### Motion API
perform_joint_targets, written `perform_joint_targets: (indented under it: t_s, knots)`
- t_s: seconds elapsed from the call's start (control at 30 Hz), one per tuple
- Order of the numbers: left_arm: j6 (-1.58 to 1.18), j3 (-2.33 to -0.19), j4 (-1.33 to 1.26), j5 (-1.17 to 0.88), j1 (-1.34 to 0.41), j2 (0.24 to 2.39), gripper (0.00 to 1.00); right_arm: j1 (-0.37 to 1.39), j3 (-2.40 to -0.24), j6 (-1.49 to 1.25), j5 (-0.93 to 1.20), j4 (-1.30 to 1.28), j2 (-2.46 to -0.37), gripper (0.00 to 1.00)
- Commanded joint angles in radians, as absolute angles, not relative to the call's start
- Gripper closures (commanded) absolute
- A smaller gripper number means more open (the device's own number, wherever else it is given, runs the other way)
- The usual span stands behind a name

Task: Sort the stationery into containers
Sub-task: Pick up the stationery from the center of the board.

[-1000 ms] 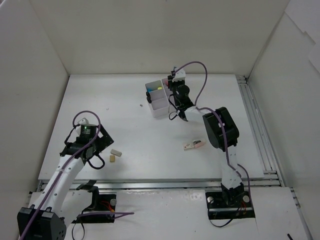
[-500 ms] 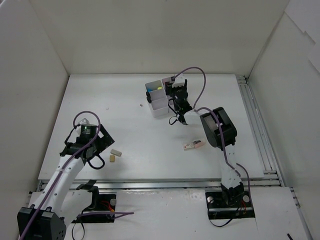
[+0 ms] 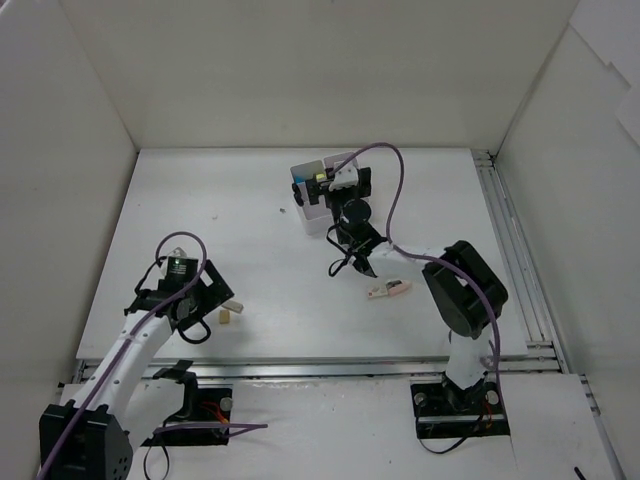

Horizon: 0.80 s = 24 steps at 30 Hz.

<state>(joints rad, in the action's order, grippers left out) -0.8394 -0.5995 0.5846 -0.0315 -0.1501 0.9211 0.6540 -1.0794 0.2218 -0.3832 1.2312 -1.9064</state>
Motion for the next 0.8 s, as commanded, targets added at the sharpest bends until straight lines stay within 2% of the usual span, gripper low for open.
perform_joint_targets:
  t_s: [0.0,0.1,0.2,0.43,0.63,0.67,0.77]
  knots:
    - [-0.838,-0.579,0.535,-0.054,-0.143,0.913,0.06,0.669,-0.995,0.224,-0.552,1.368,-1.743,0.02]
    - [-0.833,-0.557,0.526,-0.029,-0.143,0.920,0.07,0.690,-0.915,0.151,-0.661,1.241,-1.617,0.02]
    - [-0.815,-0.549,0.486,-0.038,-0.152,0.957,0.10,0.699,-0.878,0.022,-0.725,0.976,-1.462,0.02]
    - [-0.779,-0.538,0.382,-0.086,-0.170,1.080,0.24,0.648,-0.870,-0.306,-0.669,0.436,-1.200,0.02]
    - [-0.767,-0.572,0.385,-0.061,-0.213,1.170,0.52,0.621,-0.851,-0.370,-0.680,0.338,-1.124,0.02]
    - [-0.772,-0.574,0.400,-0.042,-0.224,1.170,0.59,0.620,-0.847,-0.370,-0.683,0.333,-1.118,0.02]
    - [-0.778,-0.574,0.422,-0.011,-0.247,1.163,0.69,0.618,-0.839,-0.377,-0.689,0.322,-1.098,0.02]
